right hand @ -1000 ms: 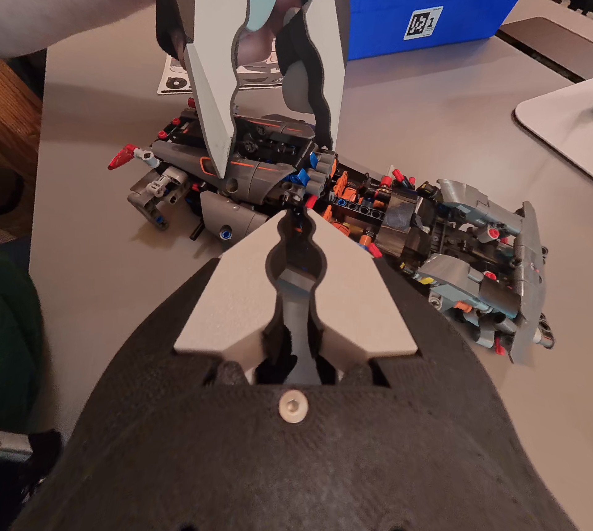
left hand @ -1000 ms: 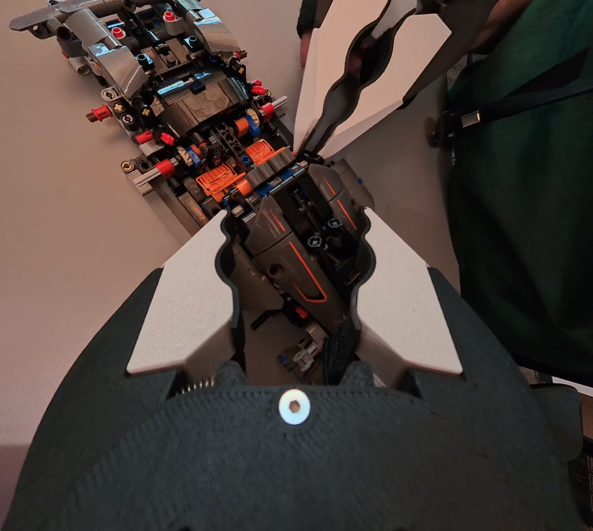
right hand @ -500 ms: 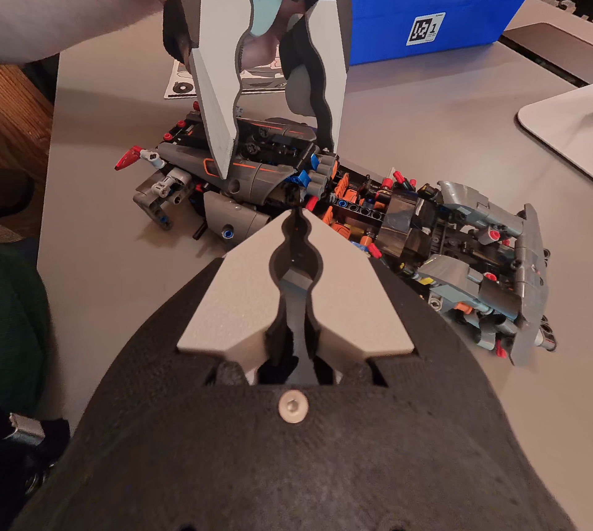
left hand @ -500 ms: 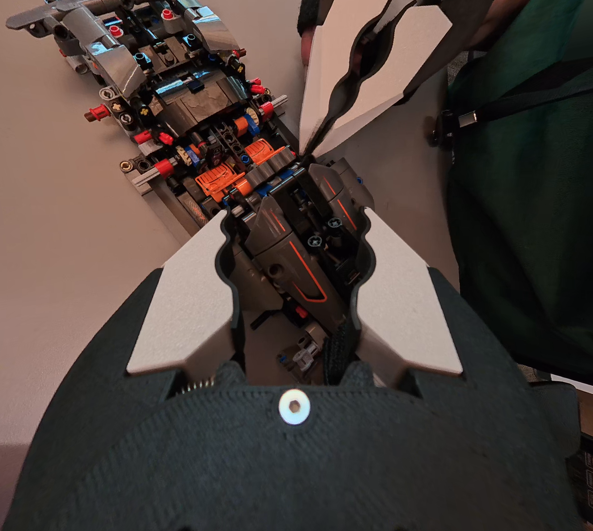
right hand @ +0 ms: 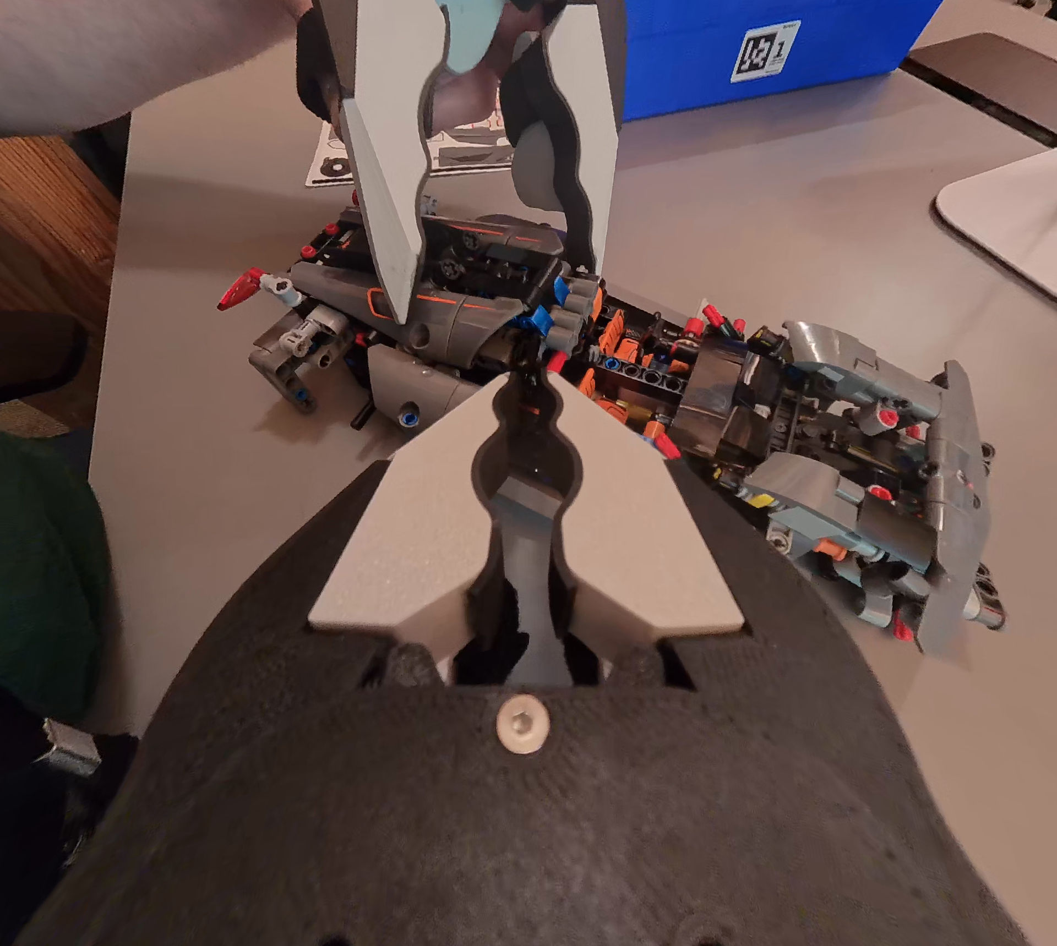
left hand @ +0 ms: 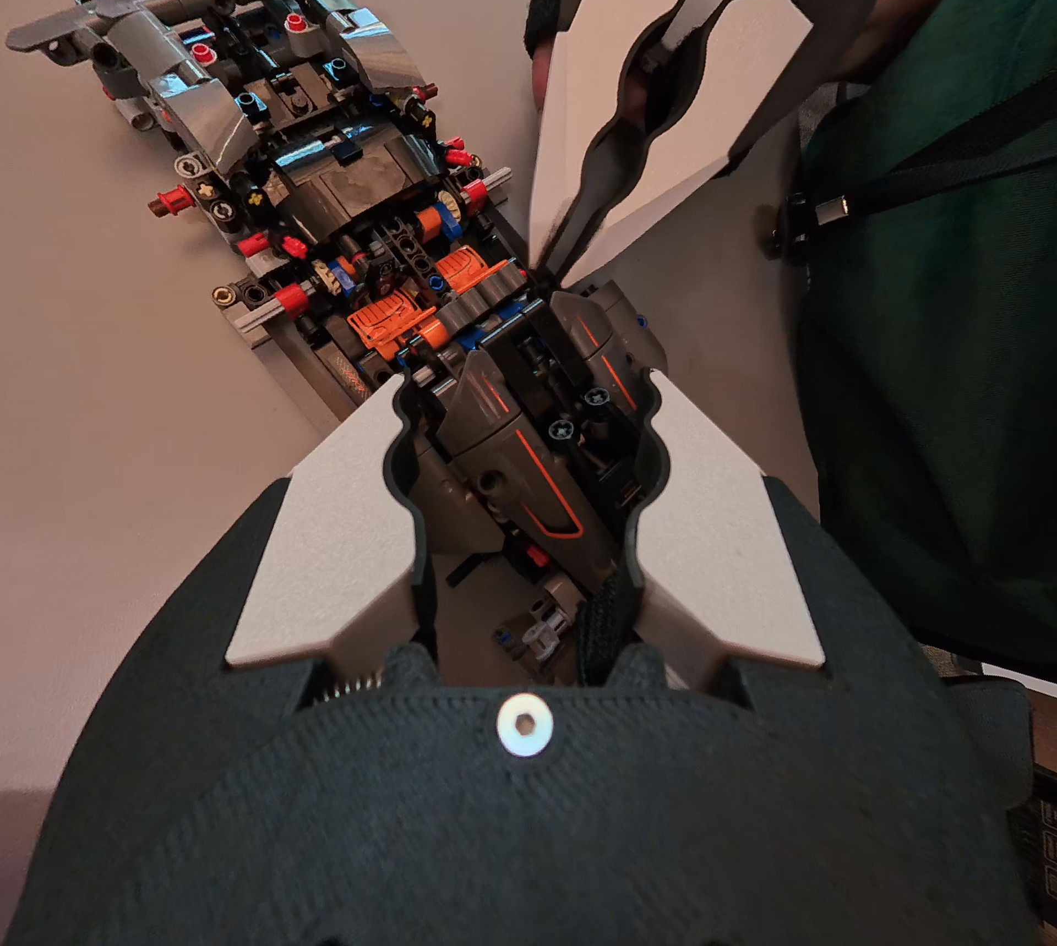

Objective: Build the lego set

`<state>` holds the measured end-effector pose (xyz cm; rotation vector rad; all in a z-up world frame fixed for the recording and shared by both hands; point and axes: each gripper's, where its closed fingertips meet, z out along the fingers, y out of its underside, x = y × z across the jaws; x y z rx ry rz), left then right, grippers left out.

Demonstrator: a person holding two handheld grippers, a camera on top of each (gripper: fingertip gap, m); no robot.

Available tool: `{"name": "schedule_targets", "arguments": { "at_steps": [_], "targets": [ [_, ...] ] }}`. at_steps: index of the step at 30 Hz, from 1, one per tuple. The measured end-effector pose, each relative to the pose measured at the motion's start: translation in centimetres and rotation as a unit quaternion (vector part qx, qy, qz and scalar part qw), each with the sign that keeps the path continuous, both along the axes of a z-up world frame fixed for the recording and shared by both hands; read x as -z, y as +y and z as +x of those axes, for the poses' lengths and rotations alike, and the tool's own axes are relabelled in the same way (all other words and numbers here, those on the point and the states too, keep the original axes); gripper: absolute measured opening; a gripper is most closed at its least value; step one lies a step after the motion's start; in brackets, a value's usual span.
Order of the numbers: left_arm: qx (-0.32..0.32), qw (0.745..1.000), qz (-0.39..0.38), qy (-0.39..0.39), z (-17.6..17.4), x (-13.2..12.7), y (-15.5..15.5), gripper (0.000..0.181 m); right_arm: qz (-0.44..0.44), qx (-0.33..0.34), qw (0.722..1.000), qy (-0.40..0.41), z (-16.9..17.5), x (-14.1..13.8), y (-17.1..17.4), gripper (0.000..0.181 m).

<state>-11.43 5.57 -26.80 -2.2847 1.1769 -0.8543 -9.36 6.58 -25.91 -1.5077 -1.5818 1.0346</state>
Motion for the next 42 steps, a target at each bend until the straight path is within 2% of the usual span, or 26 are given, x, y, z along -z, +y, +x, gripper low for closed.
{"name": "schedule_targets", "arguments": {
  "at_steps": [7, 23, 30, 35, 39, 42],
  "targets": [
    [0.0, 1.0, 0.0, 0.001, 0.0, 0.0, 0.0, 0.074, -0.012, -0.005, 1.0, 0.006, -0.1, -0.2, -0.4, 0.01],
    [-0.001, 1.0, -0.002, 0.005, -0.1, 0.0, -0.1, 0.076, 0.022, -0.009, 1.0, 0.009, -0.3, -0.6, -0.4, 0.005],
    [-0.045, 0.998, 0.035, 0.013, -1.2, -1.5, 0.6, 0.077, 0.044, 0.0, 0.999, 0.021, 0.4, -1.5, 0.1, 0.005],
    [-0.071, 0.994, 0.086, -0.02, 0.4, -5.0, 0.1, 0.053, 0.114, 0.007, 0.993, 0.041, 1.2, -3.4, 0.1, 0.005],
    [-0.082, 0.993, 0.071, -0.048, 2.7, -5.4, -0.9, 0.041, 0.185, -0.002, 0.981, 0.056, 1.7, -5.0, -0.8, 0.005],
    [-0.085, 0.99, 0.048, -0.106, 4.0, -6.2, -1.5, 0.033, 0.216, -0.003, 0.974, 0.062, 2.0, -5.7, -1.4, 0.004]
  ]
}}
